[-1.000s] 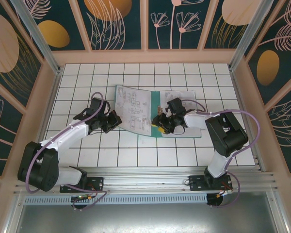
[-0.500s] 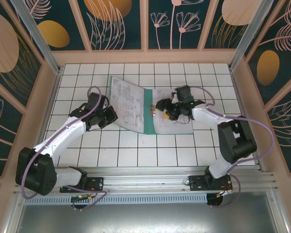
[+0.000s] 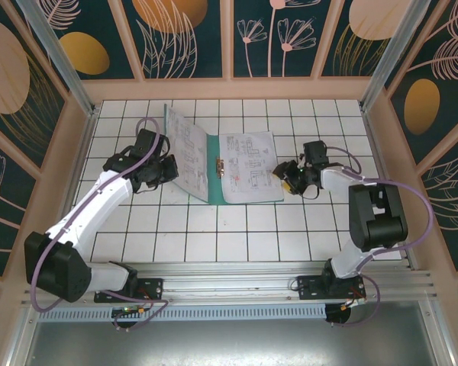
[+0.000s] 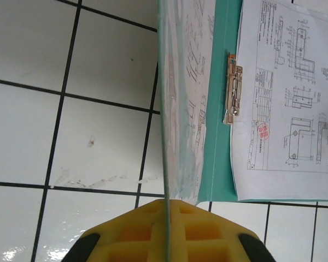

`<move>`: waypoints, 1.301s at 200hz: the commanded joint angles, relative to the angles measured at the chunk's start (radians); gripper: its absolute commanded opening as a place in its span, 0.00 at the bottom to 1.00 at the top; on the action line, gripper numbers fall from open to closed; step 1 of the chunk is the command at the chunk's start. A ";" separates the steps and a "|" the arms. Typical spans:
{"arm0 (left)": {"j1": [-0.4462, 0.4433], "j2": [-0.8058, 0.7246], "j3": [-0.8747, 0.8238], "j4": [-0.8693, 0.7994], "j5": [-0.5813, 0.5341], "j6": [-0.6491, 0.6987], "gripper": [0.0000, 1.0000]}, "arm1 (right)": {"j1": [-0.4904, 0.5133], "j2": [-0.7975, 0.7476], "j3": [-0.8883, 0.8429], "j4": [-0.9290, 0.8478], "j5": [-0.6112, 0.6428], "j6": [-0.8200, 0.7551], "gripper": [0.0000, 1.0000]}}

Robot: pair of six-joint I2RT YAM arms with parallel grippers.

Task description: Put the files into the folder

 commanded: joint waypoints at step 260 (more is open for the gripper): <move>-0.296 0.345 0.258 0.512 0.414 -0.124 0.61 | 0.018 -0.185 0.025 -0.104 0.239 0.041 0.55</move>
